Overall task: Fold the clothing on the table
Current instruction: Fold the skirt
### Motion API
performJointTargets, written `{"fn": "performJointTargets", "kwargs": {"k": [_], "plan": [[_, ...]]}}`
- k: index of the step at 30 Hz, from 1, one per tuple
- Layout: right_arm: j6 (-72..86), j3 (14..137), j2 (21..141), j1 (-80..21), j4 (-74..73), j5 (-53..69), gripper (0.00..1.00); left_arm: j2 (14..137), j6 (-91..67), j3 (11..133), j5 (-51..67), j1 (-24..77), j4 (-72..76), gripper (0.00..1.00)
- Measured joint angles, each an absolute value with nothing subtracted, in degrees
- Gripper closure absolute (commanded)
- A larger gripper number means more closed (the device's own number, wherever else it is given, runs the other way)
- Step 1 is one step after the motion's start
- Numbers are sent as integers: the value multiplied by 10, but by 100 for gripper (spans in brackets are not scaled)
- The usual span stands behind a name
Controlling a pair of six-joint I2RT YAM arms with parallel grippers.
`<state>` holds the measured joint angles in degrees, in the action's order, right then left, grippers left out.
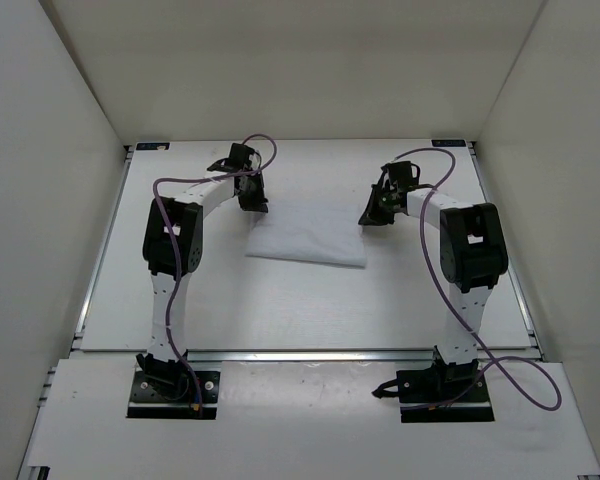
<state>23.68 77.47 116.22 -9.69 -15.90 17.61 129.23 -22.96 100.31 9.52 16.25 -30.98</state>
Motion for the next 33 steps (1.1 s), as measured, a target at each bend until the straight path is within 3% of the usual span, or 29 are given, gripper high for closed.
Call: {"fn": "performJointTargets", "kwargs": {"k": [10, 19, 23, 27, 32, 33], "plan": [[219, 778, 1127, -104, -204, 153, 100, 1252, -225, 933, 124, 163, -274, 100], [208, 639, 929, -132, -214, 140, 100, 1030, -236, 698, 152, 197, -234, 100], [210, 605, 886, -141, -225, 133, 100, 983, -245, 664, 165, 196, -222, 100], [205, 636, 891, -142, -237, 136, 99, 974, -249, 663, 166, 177, -216, 100], [182, 767, 993, -142, -243, 141, 100, 981, -251, 669, 163, 154, -214, 100], [177, 794, 1018, -142, -244, 140, 96, 991, -251, 679, 161, 149, -215, 87]]}}
